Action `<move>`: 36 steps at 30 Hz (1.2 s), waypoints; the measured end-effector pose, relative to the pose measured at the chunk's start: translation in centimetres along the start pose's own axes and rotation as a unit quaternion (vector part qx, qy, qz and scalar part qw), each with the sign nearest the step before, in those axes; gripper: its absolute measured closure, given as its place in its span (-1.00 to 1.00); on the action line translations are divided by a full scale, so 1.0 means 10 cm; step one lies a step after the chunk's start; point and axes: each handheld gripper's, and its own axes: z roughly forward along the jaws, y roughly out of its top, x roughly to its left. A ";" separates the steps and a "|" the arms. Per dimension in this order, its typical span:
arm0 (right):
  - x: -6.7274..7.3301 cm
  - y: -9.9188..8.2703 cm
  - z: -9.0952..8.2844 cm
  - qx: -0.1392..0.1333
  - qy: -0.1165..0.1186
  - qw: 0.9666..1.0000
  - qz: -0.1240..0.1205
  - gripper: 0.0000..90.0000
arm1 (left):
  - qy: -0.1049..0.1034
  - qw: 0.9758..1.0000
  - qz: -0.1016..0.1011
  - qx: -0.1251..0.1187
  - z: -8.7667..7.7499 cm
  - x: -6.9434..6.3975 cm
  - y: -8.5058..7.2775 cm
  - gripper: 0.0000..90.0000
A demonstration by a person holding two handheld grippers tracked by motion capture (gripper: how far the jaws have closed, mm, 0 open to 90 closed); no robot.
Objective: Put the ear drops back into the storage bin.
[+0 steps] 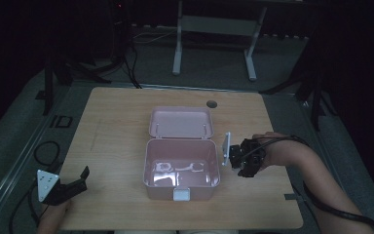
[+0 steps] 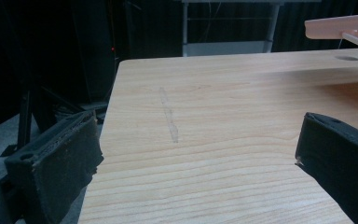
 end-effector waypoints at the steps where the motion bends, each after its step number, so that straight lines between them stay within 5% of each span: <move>1: -0.01 0.03 -0.03 -0.002 -0.003 1.000 -0.001 0.33 | 0.000 1.000 0.000 0.000 0.00 0.00 0.00 -0.99; 19: -0.09 0.47 -0.28 -0.029 -0.017 0.999 -0.037 0.32 | -0.002 1.000 -0.001 0.000 0.00 0.01 0.00 -0.99; 29: -0.13 0.68 -0.19 -0.034 -0.014 0.998 -0.052 0.32 | -0.003 1.000 -0.001 0.000 0.00 0.01 0.00 -0.99; 36: -0.15 0.82 0.03 -0.034 0.000 0.997 -0.066 0.32 | -0.004 1.000 0.000 0.000 0.00 0.01 0.00 -0.99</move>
